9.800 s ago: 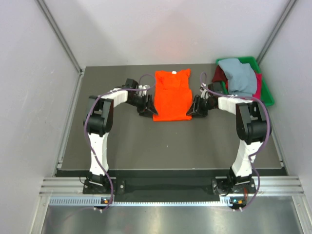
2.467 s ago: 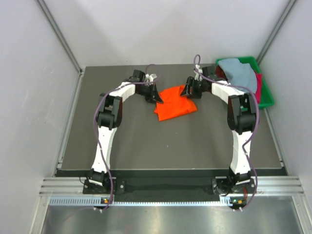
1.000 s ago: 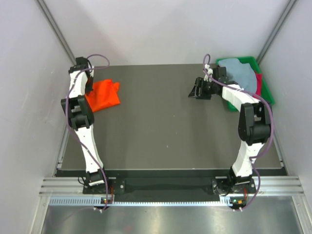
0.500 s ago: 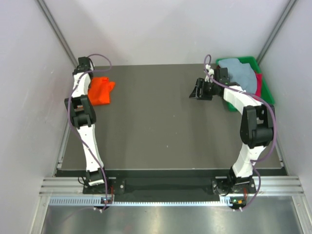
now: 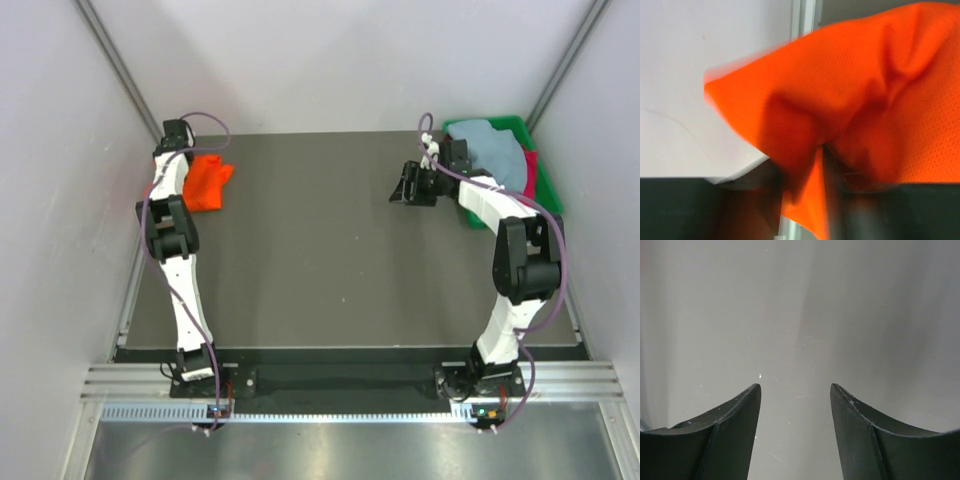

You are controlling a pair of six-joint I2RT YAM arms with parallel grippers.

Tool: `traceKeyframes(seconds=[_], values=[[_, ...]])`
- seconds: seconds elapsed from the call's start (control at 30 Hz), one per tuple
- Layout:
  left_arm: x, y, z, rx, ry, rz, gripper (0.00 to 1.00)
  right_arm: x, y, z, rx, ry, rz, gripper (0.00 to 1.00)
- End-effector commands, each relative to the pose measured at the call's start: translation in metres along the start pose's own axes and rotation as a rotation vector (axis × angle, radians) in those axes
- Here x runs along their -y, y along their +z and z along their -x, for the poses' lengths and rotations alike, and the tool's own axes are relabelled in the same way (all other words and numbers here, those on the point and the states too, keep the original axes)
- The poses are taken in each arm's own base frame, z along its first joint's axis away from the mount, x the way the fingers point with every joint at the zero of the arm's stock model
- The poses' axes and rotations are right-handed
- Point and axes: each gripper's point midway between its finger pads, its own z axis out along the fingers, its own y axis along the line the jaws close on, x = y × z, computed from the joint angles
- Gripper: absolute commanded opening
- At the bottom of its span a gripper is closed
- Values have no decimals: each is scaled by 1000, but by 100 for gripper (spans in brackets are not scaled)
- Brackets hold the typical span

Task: Fold and stack the t-shirts
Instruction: Neatly place the folded tshirt to the corner

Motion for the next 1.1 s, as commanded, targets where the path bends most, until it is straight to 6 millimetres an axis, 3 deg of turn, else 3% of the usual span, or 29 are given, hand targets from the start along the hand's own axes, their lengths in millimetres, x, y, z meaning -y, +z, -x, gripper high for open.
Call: traceKeyframes(seconds=[0.0, 0.03, 0.1, 0.3, 0.37, 0.43, 0.57, 0.6, 0.73, 0.77, 0.8, 0.87, 0.9, 0.97, 1.0, 1.07], values=[[-16, -9, 27, 76, -63, 73, 44, -8, -19, 17, 66, -48, 4, 58], [-19, -11, 29, 79, -77, 90, 61, -8, -18, 17, 68, -47, 3, 58], [-25, -21, 35, 94, -113, 110, 67, -9, -19, 18, 72, -49, 4, 58], [-35, -60, 58, 157, -195, 89, 70, -8, -21, 21, 88, -63, -13, 65], [-29, -70, 62, 173, -202, 61, 70, -7, -22, 24, 98, -64, -16, 68], [-28, -95, 73, 214, -216, 21, 70, -10, -27, 31, 118, -86, -15, 73], [7, -143, 83, 261, -281, -268, 70, -14, -42, 52, 188, -145, -53, 89], [26, -168, 88, 290, -311, -426, 70, -16, -50, 61, 217, -176, -64, 99], [57, -226, 84, 310, -335, -632, 71, -10, -73, 86, 330, -215, -189, 100], [59, -235, 83, 312, -344, -640, 72, 6, -82, 95, 371, -202, -309, 100], [68, -249, 77, 297, -360, -656, 73, 8, -90, 100, 400, -214, -363, 100], [81, -253, 61, 249, -384, -652, 74, 23, -107, 109, 455, -226, -530, 100], [82, -270, 61, 272, -388, -658, 74, 21, -114, 110, 465, -269, -574, 100], [98, -270, 44, 255, -391, -676, 79, 25, -127, 111, 484, -300, -668, 100], [103, -289, 45, 290, -377, -691, 79, 18, -132, 109, 486, -325, -681, 100], [116, -290, 31, 263, -368, -699, 80, 19, -140, 102, 463, -356, -731, 100]])
